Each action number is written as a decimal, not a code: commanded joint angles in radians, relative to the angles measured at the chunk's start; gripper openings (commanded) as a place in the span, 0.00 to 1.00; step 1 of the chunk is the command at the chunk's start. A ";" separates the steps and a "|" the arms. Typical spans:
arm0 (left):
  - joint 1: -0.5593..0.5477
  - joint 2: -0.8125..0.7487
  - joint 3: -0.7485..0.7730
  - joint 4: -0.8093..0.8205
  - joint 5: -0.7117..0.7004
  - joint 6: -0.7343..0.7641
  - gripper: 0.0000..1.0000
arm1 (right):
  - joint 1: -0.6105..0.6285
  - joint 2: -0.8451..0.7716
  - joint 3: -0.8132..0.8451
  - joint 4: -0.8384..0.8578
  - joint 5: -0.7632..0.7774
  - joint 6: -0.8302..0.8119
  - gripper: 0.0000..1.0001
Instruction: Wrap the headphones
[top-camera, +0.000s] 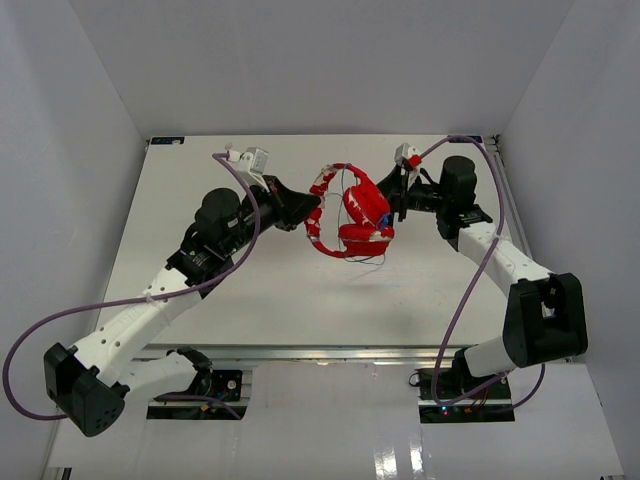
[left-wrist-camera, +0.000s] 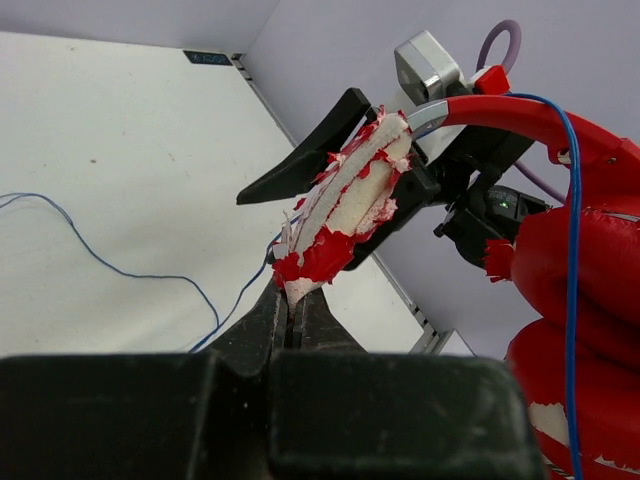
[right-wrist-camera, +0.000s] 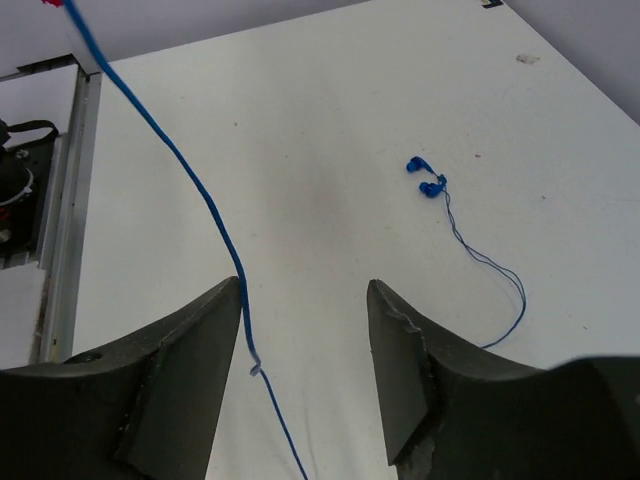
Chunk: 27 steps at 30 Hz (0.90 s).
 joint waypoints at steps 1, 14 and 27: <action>-0.003 0.002 0.103 -0.024 -0.024 -0.090 0.00 | 0.006 0.047 -0.020 0.299 -0.083 0.245 0.70; -0.004 0.027 0.226 -0.117 -0.055 -0.170 0.00 | 0.061 0.254 -0.145 1.011 -0.110 0.580 0.87; -0.006 0.040 0.322 -0.165 -0.100 -0.219 0.00 | 0.140 0.277 -0.202 0.789 -0.021 0.331 0.83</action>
